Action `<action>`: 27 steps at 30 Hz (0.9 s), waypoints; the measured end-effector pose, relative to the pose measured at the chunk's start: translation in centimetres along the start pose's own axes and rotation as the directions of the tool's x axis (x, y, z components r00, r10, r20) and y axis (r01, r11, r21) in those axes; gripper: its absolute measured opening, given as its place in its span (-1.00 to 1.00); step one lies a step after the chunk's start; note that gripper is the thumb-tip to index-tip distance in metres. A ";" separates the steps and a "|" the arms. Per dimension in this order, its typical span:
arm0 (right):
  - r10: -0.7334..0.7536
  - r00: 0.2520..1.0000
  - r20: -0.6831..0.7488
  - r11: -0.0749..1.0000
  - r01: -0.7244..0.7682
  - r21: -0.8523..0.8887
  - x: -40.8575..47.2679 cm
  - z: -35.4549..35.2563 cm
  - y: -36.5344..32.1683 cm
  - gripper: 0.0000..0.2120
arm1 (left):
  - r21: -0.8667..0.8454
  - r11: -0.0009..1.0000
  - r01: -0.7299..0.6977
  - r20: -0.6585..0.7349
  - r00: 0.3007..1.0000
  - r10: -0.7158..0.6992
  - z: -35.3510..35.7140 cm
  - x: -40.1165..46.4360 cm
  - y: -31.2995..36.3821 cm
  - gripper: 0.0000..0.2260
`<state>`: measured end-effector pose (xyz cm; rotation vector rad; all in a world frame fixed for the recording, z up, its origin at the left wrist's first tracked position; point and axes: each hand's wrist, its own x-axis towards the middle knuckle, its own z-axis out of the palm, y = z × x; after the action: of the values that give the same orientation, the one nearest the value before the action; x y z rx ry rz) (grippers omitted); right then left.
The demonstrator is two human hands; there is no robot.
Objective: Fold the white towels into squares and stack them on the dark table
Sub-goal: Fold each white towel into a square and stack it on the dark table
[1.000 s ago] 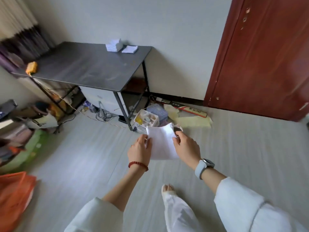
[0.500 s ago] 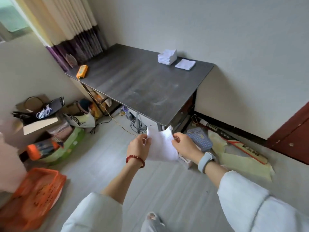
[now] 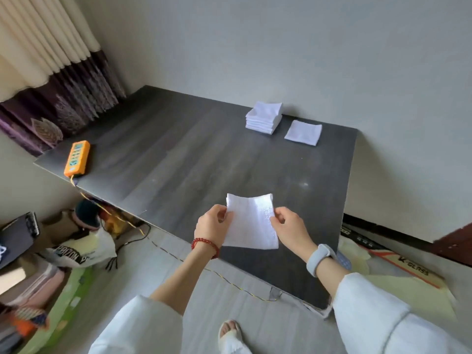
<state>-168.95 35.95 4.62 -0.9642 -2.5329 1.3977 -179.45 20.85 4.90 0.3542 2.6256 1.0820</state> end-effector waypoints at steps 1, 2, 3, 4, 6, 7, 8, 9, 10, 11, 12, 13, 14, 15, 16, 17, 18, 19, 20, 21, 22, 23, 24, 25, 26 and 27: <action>0.029 0.999 -0.020 1.000 -0.029 0.003 1.6 0.3 -0.8 -0.93 | -0.037 0.999 -0.002 0.051 0.999 0.004 -0.4 2.4 0.0 -0.90; 0.063 0.997 -0.035 0.998 -0.063 0.007 3.0 0.5 -1.3 -0.93 | -0.071 0.997 0.007 0.105 0.994 0.000 -0.6 4.4 0.1 -0.89; 0.096 0.994 -0.048 0.995 -0.096 0.004 4.3 0.5 -1.6 -0.93 | -0.092 0.995 0.023 0.162 0.987 -0.007 -0.5 6.3 0.3 -0.87; 0.124 0.991 -0.059 0.992 -0.125 -0.001 5.5 0.6 -1.8 -0.92 | -0.100 0.994 0.034 0.215 0.976 -0.012 -0.3 8.0 0.5 -0.86; 0.176 0.981 -0.080 0.984 -0.176 0.000 7.6 0.3 -1.8 -0.92 | -0.111 0.993 0.046 0.304 0.953 -0.011 0.7 10.9 1.2 -0.85; 0.197 0.976 -0.093 0.980 -0.197 0.004 8.7 0.1 -1.8 -0.93 | -0.122 0.992 0.044 0.339 0.941 0.000 1.3 12.4 1.8 -0.84; 0.217 0.970 -0.112 0.976 -0.217 0.013 9.8 -0.2 -1.8 -0.93 | -0.127 0.991 0.037 0.369 0.929 0.012 1.9 13.9 2.5 -0.83; 0.236 0.962 -0.135 0.972 -0.235 0.024 10.9 -0.6 -1.8 -0.92 | -0.127 0.992 0.026 0.396 0.918 0.026 2.6 15.2 3.3 -0.82; 0.251 0.955 -0.158 0.968 -0.249 0.035 11.9 -1.1 -1.8 -0.92 | -0.127 0.992 0.015 0.419 0.907 0.039 3.1 16.4 4.1 -0.81; 0.264 0.947 -0.180 0.964 -0.261 0.045 12.9 -1.6 -1.7 -0.91 | -0.128 0.992 0.003 0.437 0.898 0.054 3.6 17.5 5.0 -0.81; 0.274 0.940 -0.203 0.962 -0.268 0.058 14.1 -2.2 -1.8 -0.91 | -0.127 0.992 -0.013 0.451 0.890 0.069 4.1 18.8 6.0 -0.80; 0.281 0.933 -0.225 0.960 -0.272 0.074 15.3 -2.9 -1.7 -0.90 | -0.124 0.992 -0.033 0.461 0.883 0.087 4.6 20.0 7.0 -0.80; 0.285 0.926 -0.248 0.958 -0.271 0.089 16.6 -3.5 -1.6 -0.89 | -0.120 0.991 -0.053 0.464 0.880 0.103 5.1 21.4 8.0 -0.80; 0.285 0.919 -0.271 0.958 -0.267 0.103 18.1 -4.3 -1.6 -0.87 | -0.116 0.991 -0.072 0.459 0.881 0.118 5.7 22.9 9.2 -0.79; 0.282 0.913 -0.295 0.959 -0.258 0.118 19.7 -5.2 -1.6 -0.85 | -0.113 0.990 -0.089 0.451 0.883 0.130 6.4 24.4 10.4 -0.78; 0.279 0.906 -0.320 0.959 -0.247 0.136 21.4 -6.1 -1.4 -0.84 | -0.109 0.988 -0.107 0.441 0.886 0.145 7.1 25.9 11.8 -0.78; 0.274 0.899 -0.343 0.960 -0.235 0.152 23.3 -7.1 -1.1 -0.83 | -0.105 0.986 -0.128 0.431 0.888 0.161 8.0 27.5 13.2 -0.77; 0.268 0.893 -0.360 0.961 -0.223 0.163 25.1 -8.2 -0.9 -0.82 | -0.100 0.984 -0.147 0.423 0.889 0.176 8.9 28.9 14.6 -0.76; 0.263 0.889 -0.375 0.962 -0.213 0.169 26.9 -9.2 -0.5 -0.81 | -0.099 0.982 -0.161 0.418 0.889 0.187 10.0 30.3 16.0 -0.76; 0.257 0.883 -0.392 0.964 -0.204 0.172 28.6 -10.2 -0.1 -0.81 | -0.102 0.980 -0.174 0.415 0.888 0.200 11.0 31.5 17.3 -0.75; 0.258 0.875 -0.410 0.963 -0.202 0.176 30.2 -11.2 0.3 -0.81 | -0.106 0.977 -0.184 0.416 0.884 0.212 12.1 32.7 18.5 -0.75; 0.265 0.865 -0.426 0.962 -0.204 0.183 31.7 -12.0 0.9 -0.82 | -0.107 0.975 -0.192 0.418 0.881 0.220 13.2 33.8 19.6 -0.75; 0.270 0.856 -0.440 0.960 -0.204 0.191 33.1 -12.7 1.5 -0.82 | -0.104 0.973 -0.204 0.417 0.880 0.229 14.4 34.9 20.6 -0.75; 0.275 0.849 -0.451 0.958 -0.205 0.199 34.5 -13.3 2.2 -0.83 | -0.097 0.972 -0.215 0.412 0.880 0.236 15.6 35.9 21.4 -0.75; 0.280 0.842 -0.461 0.957 -0.205 0.208 35.8 -13.8 2.9 -0.83 | -0.087 0.971 -0.224 0.406 0.882 0.240 16.7 36.8 22.1 -0.75; 0.287 0.835 -0.469 0.955 -0.209 0.212 37.0 -14.2 3.6 -0.83 | -0.076 0.971 -0.228 0.400 0.885 0.239 17.8 37.8 22.7 -0.75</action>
<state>-191.47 68.61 2.06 -1.4459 -1.9474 1.1765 -205.85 60.37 2.86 0.8149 2.2330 0.9840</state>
